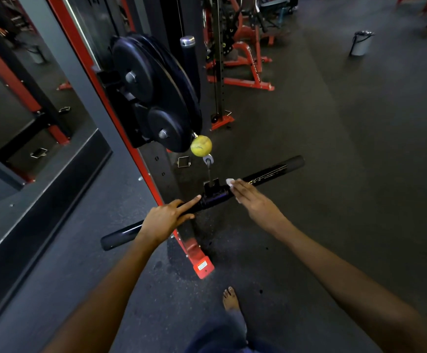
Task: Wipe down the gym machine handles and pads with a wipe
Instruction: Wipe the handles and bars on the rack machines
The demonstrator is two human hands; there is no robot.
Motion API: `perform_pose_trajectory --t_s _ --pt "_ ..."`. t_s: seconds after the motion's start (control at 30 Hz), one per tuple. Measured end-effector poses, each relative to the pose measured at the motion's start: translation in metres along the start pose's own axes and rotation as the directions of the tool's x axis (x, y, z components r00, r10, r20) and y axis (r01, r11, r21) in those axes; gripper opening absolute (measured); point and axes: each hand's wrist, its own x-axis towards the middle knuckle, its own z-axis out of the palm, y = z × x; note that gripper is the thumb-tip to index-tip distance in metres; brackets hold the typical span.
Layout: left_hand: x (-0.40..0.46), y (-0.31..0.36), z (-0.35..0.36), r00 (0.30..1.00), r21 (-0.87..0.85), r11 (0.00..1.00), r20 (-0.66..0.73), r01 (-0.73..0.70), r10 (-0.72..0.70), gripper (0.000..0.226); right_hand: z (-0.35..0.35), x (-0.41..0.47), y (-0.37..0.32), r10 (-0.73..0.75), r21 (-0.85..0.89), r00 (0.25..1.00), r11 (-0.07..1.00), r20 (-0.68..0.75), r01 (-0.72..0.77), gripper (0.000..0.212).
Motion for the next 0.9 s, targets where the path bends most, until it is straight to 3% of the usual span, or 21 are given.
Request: perform_pose_trajectory --t_s 0.03,0.1,0.17,0.2,0.23,0.27,0.33,0.4,0.43,0.5,0.57,0.67,0.73,0.8,0.87,0.9 --pt "-0.001 0.0 0.001 1.0 0.0 1.0 -0.005 -0.003 0.003 0.056 -0.002 0.002 0.015 0.02 0.003 1.0 1.0 -0.002 -0.02 0.042" --pt "-0.002 0.0 0.001 1.0 -0.001 1.0 -0.01 -0.005 0.005 0.056 -0.014 0.005 0.043 0.221 0.063 0.974 0.974 -0.052 -0.218 0.041" --pt "-0.003 0.001 0.0 1.0 0.008 1.0 -0.01 -0.002 0.003 0.056 -0.028 0.005 0.066 0.479 0.007 0.877 0.878 -0.032 -0.479 0.038" --pt "-0.002 0.001 -0.001 1.0 0.015 1.0 -0.006 -0.002 0.002 0.055 -0.031 0.008 0.068 0.61 -0.034 0.792 0.792 0.018 -0.609 0.035" --pt "-0.003 0.002 -0.002 1.0 0.021 1.0 -0.009 -0.001 0.001 0.055 -0.032 0.017 0.062 0.687 -0.046 0.725 0.727 0.043 -0.685 0.032" --pt "-0.003 0.002 -0.002 1.0 0.027 1.0 -0.012 0.0 0.0 0.055 -0.033 0.028 0.049 0.708 -0.03 0.704 0.706 0.054 -0.707 0.029" --pt "-0.002 0.002 -0.001 1.0 0.032 0.999 -0.017 0.003 -0.002 0.055 -0.032 0.042 0.016 0.623 0.001 0.771 0.778 0.13 -0.629 0.026" --pt "-0.002 0.001 -0.001 1.0 0.032 0.999 -0.029 0.004 -0.003 0.055 -0.027 0.048 -0.012 0.408 0.11 0.884 0.891 0.227 -0.44 0.03" --pt "-0.003 0.0 -0.001 0.999 0.032 0.999 -0.035 0.006 -0.004 0.054 -0.026 0.055 -0.016 0.314 0.133 0.907 0.923 0.282 -0.361 0.034" --pt "-0.004 -0.002 0.0 0.999 0.027 1.0 -0.034 -0.004 0.004 0.053 -0.028 0.062 -0.001 0.267 0.118 0.893 0.937 0.362 -0.328 0.035" --pt "-0.005 -0.001 0.003 1.0 0.024 1.0 -0.015 -0.002 0.002 0.052 -0.039 0.059 0.026 0.389 0.064 0.82 0.889 0.42 -0.454 0.027" --pt "-0.007 0.003 0.005 0.998 0.009 1.0 -0.062 0.015 -0.014 0.053 -0.052 0.024 0.061 0.576 0.079 0.804 0.803 0.151 -0.59 0.034" --pt "-0.009 0.017 0.0 0.979 -0.043 0.999 -0.201 -0.021 0.012 0.05 -0.056 0.014 0.058 0.657 0.089 0.751 0.745 0.073 -0.661 0.038" --pt "-0.006 0.046 -0.002 0.922 -0.086 0.976 -0.354 -0.199 0.157 0.039 -0.052 0.024 0.039 0.604 0.132 0.786 0.775 0.131 -0.618 0.039" --pt "0.02 0.076 -0.001 0.88 -0.077 0.924 -0.344 -0.374 0.327 0.034 -0.043 0.027 0.024 0.418 0.164 0.897 0.883 0.146 -0.439 0.038" --pt "0.039 0.087 0.001 0.887 -0.074 0.919 -0.299 -0.388 0.351 0.038 -0.038 0.023 0.022 0.333 0.191 0.932 0.914 0.145 -0.357 0.038"
